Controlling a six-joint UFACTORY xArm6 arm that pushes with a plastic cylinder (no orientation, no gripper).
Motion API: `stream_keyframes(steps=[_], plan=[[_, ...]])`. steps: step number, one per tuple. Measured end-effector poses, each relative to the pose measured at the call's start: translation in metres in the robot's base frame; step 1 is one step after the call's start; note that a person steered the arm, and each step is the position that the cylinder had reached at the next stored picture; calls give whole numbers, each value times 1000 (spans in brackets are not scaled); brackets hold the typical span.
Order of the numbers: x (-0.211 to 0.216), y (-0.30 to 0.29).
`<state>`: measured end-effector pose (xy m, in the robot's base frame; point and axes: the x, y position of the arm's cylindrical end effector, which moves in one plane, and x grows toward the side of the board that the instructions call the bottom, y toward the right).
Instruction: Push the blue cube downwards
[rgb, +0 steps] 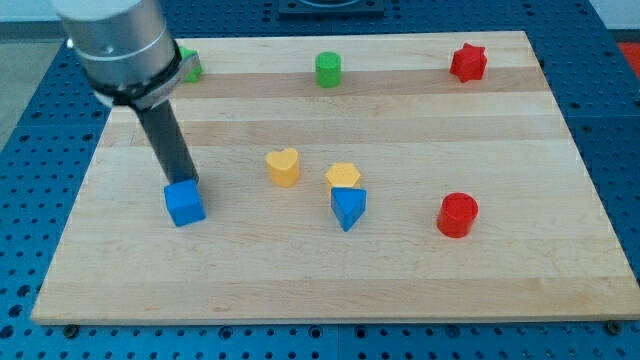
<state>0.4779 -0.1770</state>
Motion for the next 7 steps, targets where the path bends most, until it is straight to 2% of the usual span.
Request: stream_keyframes(steps=[1, 2, 3, 4, 7], plan=[[3, 13], [18, 79], [26, 111], [31, 124], [-7, 130]])
